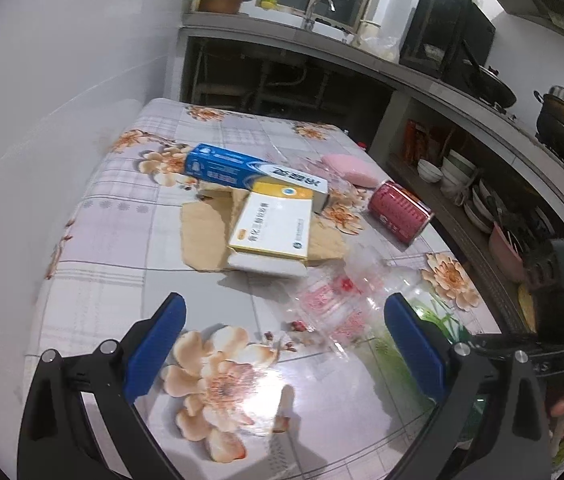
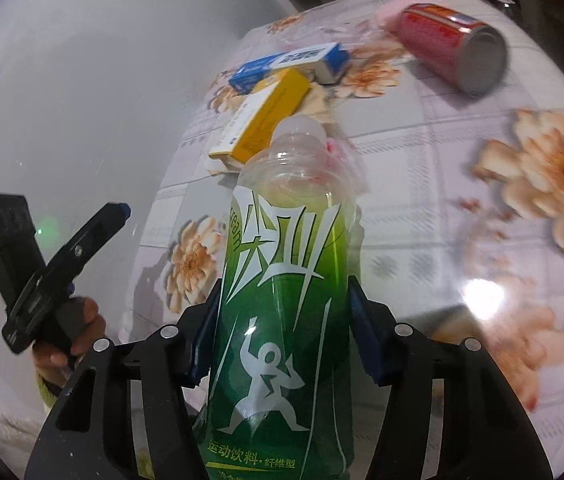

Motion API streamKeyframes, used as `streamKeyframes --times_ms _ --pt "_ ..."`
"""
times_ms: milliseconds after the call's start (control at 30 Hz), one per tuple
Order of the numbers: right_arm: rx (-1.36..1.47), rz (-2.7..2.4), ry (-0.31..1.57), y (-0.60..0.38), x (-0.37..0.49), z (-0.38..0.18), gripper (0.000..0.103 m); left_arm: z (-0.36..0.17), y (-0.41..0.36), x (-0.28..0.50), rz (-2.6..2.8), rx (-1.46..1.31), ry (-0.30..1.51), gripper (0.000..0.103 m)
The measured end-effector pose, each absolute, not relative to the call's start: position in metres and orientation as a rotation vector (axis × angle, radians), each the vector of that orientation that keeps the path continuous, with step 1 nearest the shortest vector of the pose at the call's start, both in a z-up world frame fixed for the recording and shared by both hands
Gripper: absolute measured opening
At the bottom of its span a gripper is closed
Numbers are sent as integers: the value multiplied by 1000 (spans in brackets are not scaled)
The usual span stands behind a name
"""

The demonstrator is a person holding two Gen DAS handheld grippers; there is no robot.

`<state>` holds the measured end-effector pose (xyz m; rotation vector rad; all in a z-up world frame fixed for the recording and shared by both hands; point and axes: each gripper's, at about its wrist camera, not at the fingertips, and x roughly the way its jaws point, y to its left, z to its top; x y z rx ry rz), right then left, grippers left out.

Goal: Collect trash
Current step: 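Grasp the clear pink-printed packet with the left tool while the right tool holds the bottle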

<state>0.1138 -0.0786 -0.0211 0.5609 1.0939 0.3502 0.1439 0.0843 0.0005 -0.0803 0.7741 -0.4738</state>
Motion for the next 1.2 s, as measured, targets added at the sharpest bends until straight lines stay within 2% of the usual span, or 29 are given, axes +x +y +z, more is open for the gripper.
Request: streamKeyframes --times_ms 267,367,533,667,800,933,1200 --pt "601 277 1053 -120 72 -16 54 -8 54 147 -503 -46 799 97" --pt "641 250 1038 -141 60 -17 54 -10 38 143 -564 -28 808 91" --pt "710 222 1034 -163 45 -26 54 -20 3 143 -686 -1 872 70" --pt "721 192 1015 -171 41 -24 54 -25 -27 152 -685 82 871 61" --pt "743 182 1003 -179 36 -25 54 -43 -55 159 -634 223 918 46" --pt "744 183 996 -182 30 -24 54 -61 -61 159 -637 248 1004 32" --pt "743 194 995 -183 31 -26 54 -62 -47 129 -666 183 1092 32"
